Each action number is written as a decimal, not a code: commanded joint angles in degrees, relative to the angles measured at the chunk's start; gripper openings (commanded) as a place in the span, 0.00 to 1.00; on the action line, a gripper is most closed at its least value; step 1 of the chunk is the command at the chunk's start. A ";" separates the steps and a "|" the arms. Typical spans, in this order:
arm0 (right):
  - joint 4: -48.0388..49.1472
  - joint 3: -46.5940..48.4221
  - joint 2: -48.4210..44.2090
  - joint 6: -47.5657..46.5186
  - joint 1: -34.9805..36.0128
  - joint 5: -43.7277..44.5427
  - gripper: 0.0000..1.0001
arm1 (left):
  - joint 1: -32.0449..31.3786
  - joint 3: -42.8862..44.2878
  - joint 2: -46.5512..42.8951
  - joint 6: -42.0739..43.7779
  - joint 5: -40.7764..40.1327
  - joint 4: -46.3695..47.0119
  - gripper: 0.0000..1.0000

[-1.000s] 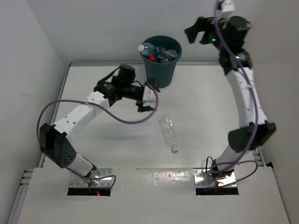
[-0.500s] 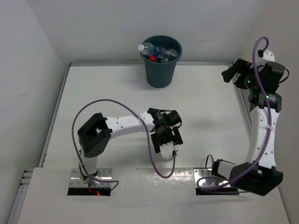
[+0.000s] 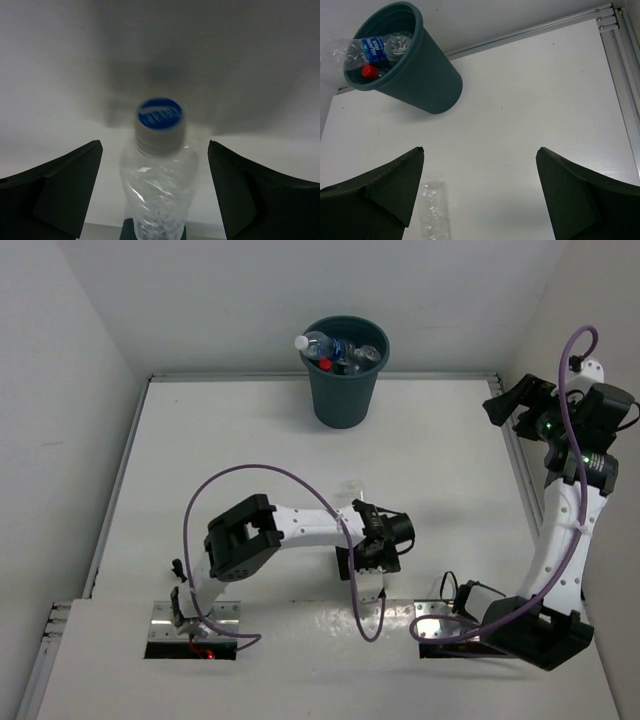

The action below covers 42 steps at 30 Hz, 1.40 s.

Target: Put the plastic bottles in the bin

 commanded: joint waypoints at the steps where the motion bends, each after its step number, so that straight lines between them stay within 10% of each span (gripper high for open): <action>1: 0.19 -0.63 -1.80 -0.54 -1.46 -3.98 0.91 | -0.91 3.40 3.00 -1.92 -6.67 -3.37 0.94; 11: 0.36 -1.69 -3.03 -0.02 -4.45 -6.71 0.90 | -1.44 3.06 7.14 -2.98 -11.24 -0.84 0.86; 18: 2.12 -3.62 -3.21 1.39 -4.63 -7.68 0.88 | -1.44 1.38 2.58 -2.45 -11.25 4.00 0.52; 29: 4.31 -3.62 -0.93 3.84 -6.56 -8.12 0.86 | 9.27 13.06 -14.99 -14.82 17.29 4.01 0.35; 36: 7.13 -5.90 1.27 9.29 -7.18 -9.61 0.85 | 29.80 18.16 -23.26 -42.80 36.46 18.30 0.30; 42: 7.92 -6.17 3.29 10.71 -6.92 -10.67 0.84 | 46.43 27.00 -14.09 -90.10 47.55 62.67 0.29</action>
